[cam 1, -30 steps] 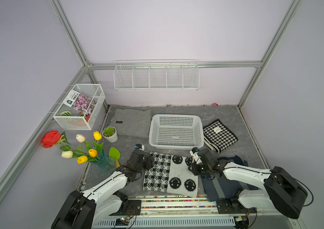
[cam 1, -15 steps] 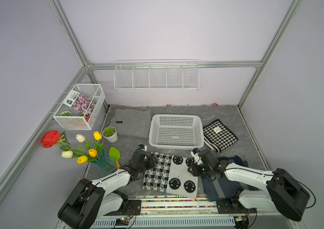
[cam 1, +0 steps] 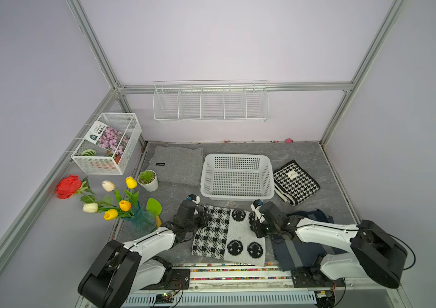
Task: Put the folded scarf in the basket
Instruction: Pick up the scarf at the center of the board.
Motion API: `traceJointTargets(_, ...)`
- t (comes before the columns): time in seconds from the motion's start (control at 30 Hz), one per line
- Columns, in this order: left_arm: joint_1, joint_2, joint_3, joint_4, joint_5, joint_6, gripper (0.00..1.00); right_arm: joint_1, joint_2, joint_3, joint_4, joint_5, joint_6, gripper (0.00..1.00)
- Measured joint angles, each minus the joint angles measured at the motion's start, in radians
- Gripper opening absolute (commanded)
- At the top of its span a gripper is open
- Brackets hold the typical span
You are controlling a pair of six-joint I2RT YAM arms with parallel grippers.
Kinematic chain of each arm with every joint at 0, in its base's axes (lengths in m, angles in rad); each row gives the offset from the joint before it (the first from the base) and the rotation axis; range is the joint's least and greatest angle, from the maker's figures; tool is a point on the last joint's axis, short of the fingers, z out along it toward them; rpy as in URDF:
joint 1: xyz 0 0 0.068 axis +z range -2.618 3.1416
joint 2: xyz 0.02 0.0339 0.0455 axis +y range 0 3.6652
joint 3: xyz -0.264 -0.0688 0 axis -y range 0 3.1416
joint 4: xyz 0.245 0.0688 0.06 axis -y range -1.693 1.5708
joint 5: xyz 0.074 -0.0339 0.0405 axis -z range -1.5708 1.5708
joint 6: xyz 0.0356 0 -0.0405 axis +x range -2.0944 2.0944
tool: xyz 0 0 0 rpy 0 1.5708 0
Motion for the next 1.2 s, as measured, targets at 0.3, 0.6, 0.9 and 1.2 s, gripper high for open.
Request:
traceJointTargets(0.3,-0.002,-0.131,-0.028,-0.064,-0.026,-0.008,0.00,0.001,-0.069,-0.022,-0.069,0.060,0.026,0.63)
traceJointTargets(0.6,-0.005,-0.224,-0.063,-0.110,-0.044,-0.030,0.17,0.030,-0.080,-0.018,-0.101,0.104,0.061,0.69)
traceJointTargets(0.9,-0.005,-0.103,-0.068,-0.070,-0.023,-0.048,0.23,0.037,-0.001,0.018,-0.061,0.081,0.052,0.37)
traceJointTargets(1.2,-0.005,-0.110,-0.069,-0.021,0.038,-0.037,0.00,0.054,-0.035,0.009,-0.064,0.066,0.027,0.00)
